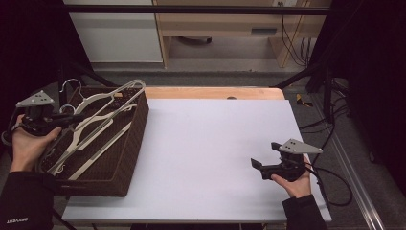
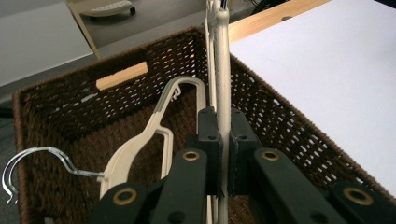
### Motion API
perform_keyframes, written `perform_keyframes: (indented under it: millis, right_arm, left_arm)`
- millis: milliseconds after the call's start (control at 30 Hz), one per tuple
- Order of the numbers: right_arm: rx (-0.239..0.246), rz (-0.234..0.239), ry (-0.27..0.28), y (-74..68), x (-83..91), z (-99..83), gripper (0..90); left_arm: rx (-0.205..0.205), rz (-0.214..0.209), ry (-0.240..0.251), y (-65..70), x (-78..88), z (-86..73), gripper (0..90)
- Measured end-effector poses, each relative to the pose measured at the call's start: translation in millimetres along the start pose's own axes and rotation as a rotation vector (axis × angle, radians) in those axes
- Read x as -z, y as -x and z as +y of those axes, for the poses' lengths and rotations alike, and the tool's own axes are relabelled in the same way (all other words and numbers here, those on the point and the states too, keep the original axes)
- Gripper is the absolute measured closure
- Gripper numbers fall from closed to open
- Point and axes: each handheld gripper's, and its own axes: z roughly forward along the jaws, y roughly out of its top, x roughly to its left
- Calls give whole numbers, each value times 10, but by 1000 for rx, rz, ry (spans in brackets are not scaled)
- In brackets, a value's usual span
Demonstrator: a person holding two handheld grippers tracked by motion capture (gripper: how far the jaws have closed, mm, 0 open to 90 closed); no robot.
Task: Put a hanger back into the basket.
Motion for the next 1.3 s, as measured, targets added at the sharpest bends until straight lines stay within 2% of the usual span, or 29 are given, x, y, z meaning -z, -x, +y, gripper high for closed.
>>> perform_keyframes:
  millis: [200,300,567,800,867,967,1067,1167,1300]
  right_arm:
    - [0,0,-1,2,-2,-3,34]
    - [-3,3,-4,-2,-9,-5,33]
    - [1,5,-9,-4,-18,-8,32]
    - [1,7,-11,-7,-21,-9,32]
    - [-1,7,-13,-10,-22,-10,32]
    - [2,10,-16,-12,-30,-11,32]
    - [0,10,-16,-17,-33,-12,32]
    - [3,12,-17,-11,-24,-11,32]
    - [-1,9,-11,-12,-19,-7,32]
  left_arm:
    - [11,21,-40,-78,11,-104,861]
    - [29,10,-37,-87,-19,-174,861]
    - [57,-3,-93,-18,-308,-347,861]
    - [98,1,-136,-17,-453,-534,856]
    - [123,14,-153,-42,-462,-576,850]
    - [148,71,-199,-66,-487,-619,825]
    - [201,133,-176,-84,-425,-631,719]
    - [207,181,-156,-78,-327,-639,673]
    - [216,205,-118,-45,-194,-652,630]
